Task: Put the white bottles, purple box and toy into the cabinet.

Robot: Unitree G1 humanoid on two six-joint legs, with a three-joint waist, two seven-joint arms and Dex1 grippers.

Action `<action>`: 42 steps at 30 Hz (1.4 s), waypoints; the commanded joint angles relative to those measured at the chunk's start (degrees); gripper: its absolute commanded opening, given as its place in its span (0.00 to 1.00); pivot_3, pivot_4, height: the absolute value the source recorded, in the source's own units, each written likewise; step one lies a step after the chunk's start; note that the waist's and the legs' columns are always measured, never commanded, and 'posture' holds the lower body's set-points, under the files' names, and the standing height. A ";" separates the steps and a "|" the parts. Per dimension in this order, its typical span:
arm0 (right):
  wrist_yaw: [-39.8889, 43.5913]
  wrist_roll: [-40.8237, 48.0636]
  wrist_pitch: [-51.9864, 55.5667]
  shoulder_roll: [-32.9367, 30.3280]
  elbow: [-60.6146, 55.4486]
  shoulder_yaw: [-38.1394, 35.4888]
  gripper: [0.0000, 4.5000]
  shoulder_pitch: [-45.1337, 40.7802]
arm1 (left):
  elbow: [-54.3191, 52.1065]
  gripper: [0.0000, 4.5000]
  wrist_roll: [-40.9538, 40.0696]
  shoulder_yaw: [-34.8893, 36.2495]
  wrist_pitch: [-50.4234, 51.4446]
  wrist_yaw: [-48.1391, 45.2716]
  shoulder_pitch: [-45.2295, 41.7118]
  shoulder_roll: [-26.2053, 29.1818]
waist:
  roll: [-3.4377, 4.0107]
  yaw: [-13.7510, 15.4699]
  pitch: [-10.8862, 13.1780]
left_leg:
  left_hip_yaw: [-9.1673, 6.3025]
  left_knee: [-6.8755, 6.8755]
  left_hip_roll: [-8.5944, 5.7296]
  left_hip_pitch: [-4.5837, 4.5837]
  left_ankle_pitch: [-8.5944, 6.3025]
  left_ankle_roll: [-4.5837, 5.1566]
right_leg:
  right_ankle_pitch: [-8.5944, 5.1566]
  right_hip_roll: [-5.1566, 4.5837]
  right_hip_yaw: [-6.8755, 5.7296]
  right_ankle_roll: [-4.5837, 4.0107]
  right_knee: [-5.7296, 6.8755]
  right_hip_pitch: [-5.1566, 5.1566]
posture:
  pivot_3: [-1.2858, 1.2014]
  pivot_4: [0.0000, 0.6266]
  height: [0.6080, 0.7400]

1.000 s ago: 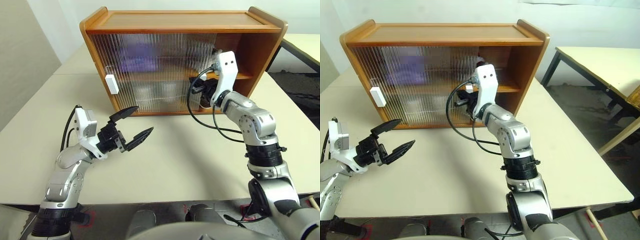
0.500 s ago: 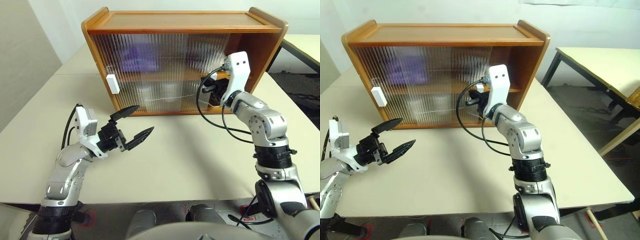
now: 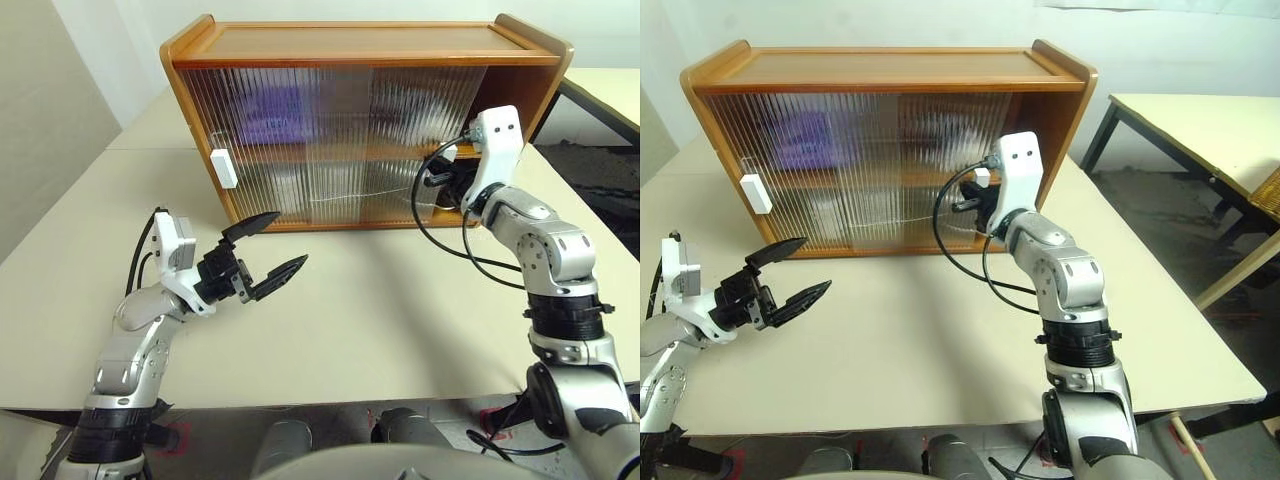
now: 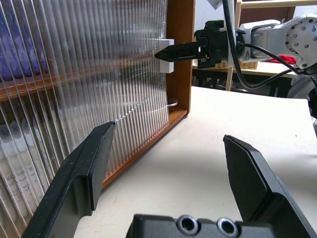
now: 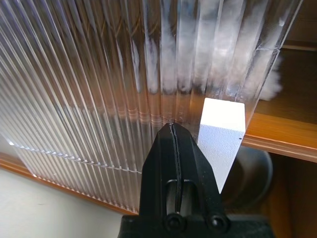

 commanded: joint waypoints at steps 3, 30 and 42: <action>-1.84 -1.77 0.19 -1.88 1.08 -3.81 0.00 1.65 | 0.85 1.00 0.65 -1.08 0.28 -0.57 -0.88 -0.29 | 0.00 -0.12 0.00 | 0.00 0.00 -0.01 0.00 0.00 0.00 | -0.03 0.00 0.01 0.07 0.00 0.01 | 0.48 0.00 1.00; 9.54 4.74 -1.43 -4.37 -5.02 -6.20 0.14 6.14 | 1.16 1.00 -0.19 1.47 -0.10 0.12 0.32 0.24 | 0.03 -2.11 0.02 | 0.01 -0.15 -0.02 -0.12 -0.03 0.06 | -0.21 0.03 0.06 1.11 -0.01 0.16 | 0.48 0.01 1.00; 40.01 7.54 -23.52 -15.10 9.77 -12.64 0.99 29.50 | 11.78 1.00 6.17 16.48 2.30 17.39 3.90 3.08 | -0.16 -0.35 0.17 | 0.02 -0.11 -0.08 -0.04 -0.07 -0.23 | -1.14 0.02 0.12 0.49 -0.01 0.44 | 0.50 0.03 1.00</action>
